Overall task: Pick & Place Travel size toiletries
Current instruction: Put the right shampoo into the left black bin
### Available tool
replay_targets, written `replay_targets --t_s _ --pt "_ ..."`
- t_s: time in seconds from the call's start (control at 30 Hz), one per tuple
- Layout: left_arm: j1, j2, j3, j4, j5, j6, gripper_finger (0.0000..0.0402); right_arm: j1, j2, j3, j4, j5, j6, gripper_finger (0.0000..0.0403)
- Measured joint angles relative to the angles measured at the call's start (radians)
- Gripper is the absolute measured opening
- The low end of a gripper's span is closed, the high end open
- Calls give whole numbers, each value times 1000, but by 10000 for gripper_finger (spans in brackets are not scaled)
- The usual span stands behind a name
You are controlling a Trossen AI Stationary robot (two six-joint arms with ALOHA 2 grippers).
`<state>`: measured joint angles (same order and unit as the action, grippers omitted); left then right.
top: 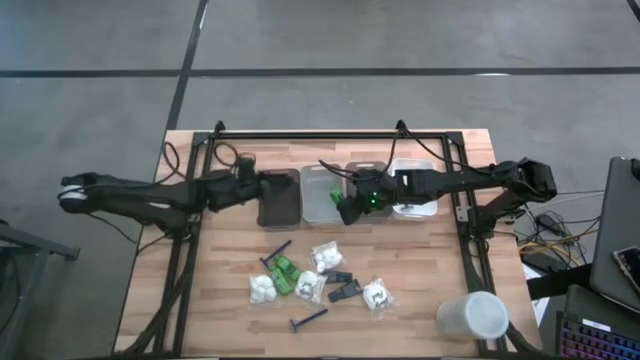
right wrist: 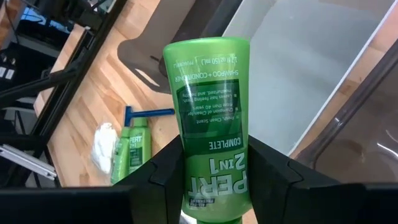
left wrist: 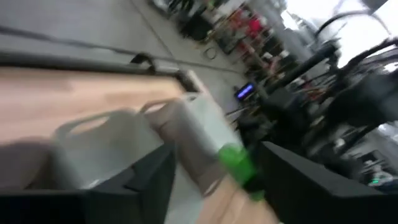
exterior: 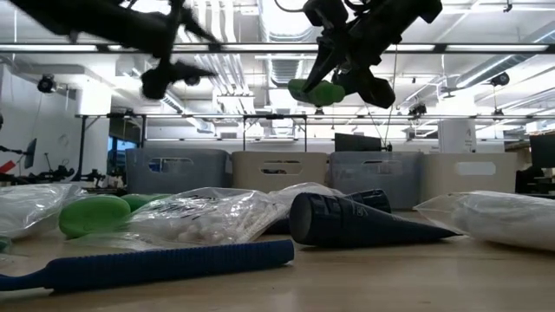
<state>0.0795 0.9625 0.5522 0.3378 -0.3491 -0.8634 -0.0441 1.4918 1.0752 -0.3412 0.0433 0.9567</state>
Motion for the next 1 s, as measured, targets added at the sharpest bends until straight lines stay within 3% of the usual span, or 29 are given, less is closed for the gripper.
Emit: replay_targets --t_s 0.07,0.13,0.27,0.33,0.57,0.8,1.0 --pt "28 44 33 -7 63 -36 277 3 0 0 0 0 2 135" --pt "69 96 60 -17 190 -95 290 5 0 0 0 0 2 135" --pt "155 197 102 0 480 -229 295 8 0 0 1 0 -1 130" --pt "178 249 119 -4 553 -242 292 7 0 0 0 -2 -4 129" --pt "187 406 234 48 661 -242 291 11 0 0 -1 -21 -7 135" --pt "188 548 379 -28 729 -230 289 14 0 0 -17 -21 -12 131" --pt "188 617 434 -103 821 -214 288 14 0 0 -47 -21 -15 135"
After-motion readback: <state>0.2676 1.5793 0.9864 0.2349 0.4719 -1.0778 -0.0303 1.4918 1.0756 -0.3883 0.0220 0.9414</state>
